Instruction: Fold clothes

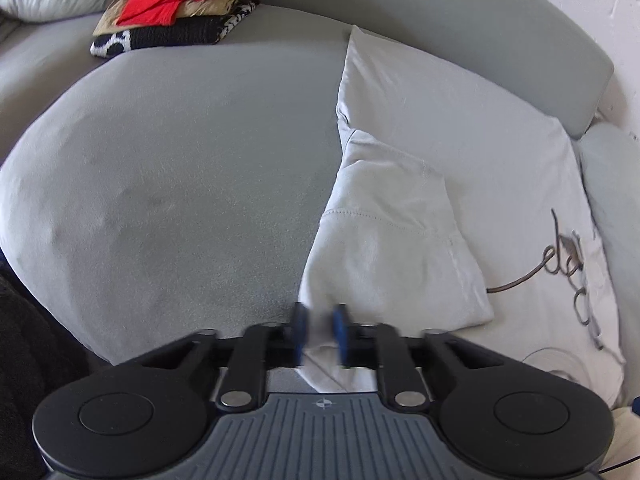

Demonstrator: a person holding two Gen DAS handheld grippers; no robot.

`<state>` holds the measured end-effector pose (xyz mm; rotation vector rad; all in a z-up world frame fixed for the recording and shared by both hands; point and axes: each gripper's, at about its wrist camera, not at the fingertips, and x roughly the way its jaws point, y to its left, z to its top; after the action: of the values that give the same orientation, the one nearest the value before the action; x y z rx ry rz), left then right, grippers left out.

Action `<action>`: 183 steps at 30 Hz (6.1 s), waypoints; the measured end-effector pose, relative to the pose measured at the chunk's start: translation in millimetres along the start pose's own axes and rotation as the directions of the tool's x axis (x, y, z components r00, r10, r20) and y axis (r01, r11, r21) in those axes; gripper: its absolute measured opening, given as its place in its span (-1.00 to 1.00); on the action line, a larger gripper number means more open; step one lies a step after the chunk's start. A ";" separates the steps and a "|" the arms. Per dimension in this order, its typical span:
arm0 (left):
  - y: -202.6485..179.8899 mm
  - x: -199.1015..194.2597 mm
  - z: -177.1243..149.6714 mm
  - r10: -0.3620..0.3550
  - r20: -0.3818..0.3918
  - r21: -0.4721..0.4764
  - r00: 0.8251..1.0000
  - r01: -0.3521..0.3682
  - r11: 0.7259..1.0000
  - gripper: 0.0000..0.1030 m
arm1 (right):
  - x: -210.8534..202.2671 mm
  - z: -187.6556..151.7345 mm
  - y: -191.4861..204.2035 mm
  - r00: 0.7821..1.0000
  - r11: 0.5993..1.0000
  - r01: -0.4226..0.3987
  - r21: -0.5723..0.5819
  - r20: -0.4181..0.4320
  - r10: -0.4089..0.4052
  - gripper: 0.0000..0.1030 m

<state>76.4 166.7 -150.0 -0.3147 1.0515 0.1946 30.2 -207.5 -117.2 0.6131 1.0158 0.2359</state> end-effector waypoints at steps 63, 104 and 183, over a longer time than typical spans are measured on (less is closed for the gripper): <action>-69.4 -59.4 -47.1 -0.070 0.057 0.204 0.996 0.056 0.977 -0.29 | -16.8 3.9 -10.0 0.995 0.996 0.018 -0.088 0.097 -0.009 -0.86; -94.2 -29.1 -84.5 0.016 0.028 0.355 0.999 -0.025 0.934 -0.24 | 16.1 -17.4 24.7 0.987 0.943 0.162 -0.292 0.055 -0.152 -0.27; 6.7 189.5 320.1 -0.147 0.185 0.029 0.972 0.144 0.989 -0.12 | 269.1 397.8 -39.2 0.980 0.997 0.076 0.023 0.182 -0.079 -0.14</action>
<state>428.5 285.1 -170.3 -0.3512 0.8407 0.0825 504.2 -262.6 -183.8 0.5967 0.8629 0.1007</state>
